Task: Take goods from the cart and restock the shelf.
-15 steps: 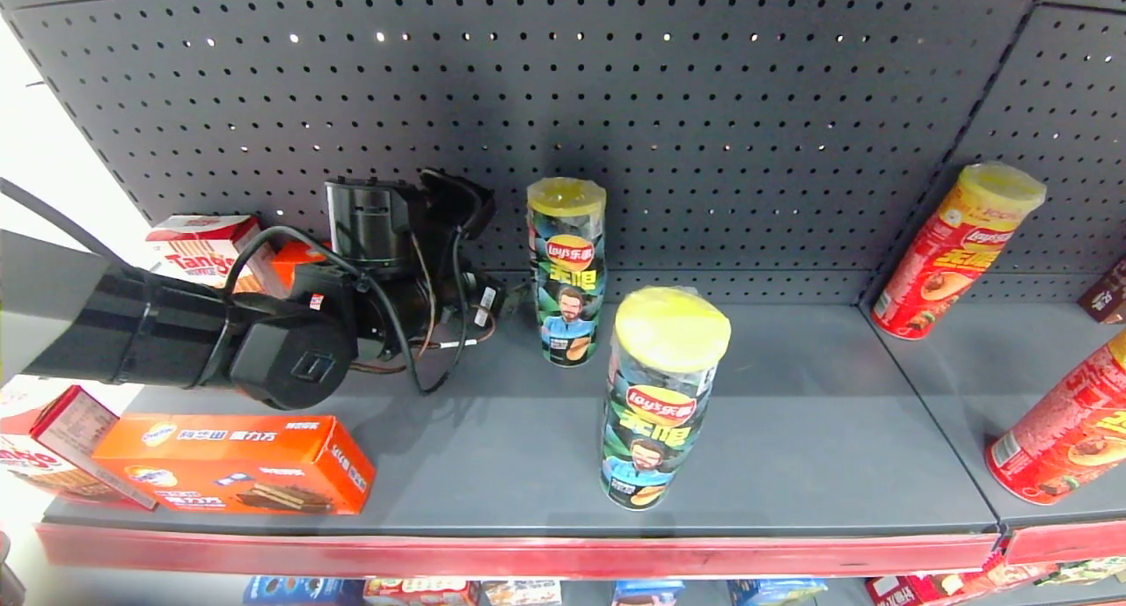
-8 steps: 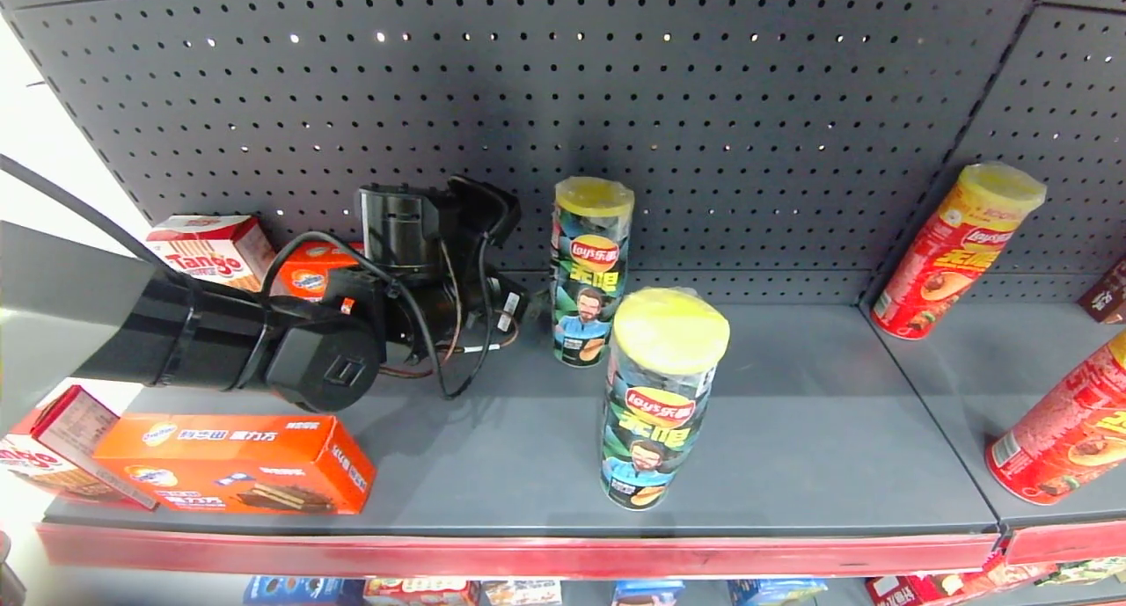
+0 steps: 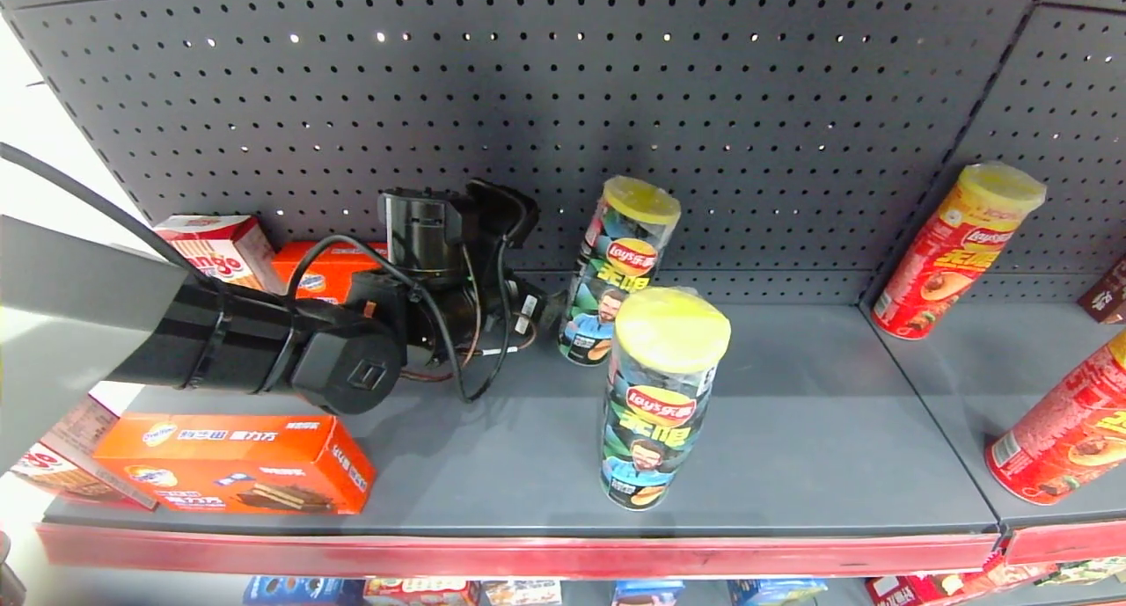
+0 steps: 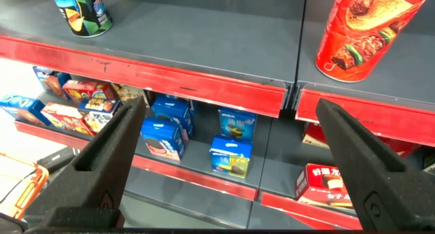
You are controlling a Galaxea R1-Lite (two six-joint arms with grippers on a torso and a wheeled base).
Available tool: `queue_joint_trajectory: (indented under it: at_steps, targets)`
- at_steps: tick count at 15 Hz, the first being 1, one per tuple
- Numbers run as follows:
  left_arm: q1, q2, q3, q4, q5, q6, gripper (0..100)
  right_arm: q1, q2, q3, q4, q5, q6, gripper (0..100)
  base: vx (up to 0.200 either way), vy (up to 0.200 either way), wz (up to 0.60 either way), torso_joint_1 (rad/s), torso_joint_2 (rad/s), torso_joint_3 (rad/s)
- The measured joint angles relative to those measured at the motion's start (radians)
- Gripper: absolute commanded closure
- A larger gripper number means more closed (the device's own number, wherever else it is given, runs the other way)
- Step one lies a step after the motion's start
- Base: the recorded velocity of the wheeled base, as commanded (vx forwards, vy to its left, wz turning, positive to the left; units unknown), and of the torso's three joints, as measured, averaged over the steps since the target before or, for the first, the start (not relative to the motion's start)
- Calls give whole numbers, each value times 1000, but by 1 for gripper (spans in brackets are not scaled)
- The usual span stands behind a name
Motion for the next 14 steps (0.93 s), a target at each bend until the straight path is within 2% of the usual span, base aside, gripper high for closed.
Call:
queue_joint_trajectory:
  at_steps: [6,14]
  targets:
    - [3,0,26,0,9,-9,0,0,0,0,0,0,0,0,0,0,0,0,0,0]
    - [49,-34,95,0,11,1,0,0,0,0,0,0,-1,0,0,0,0,0,0,0]
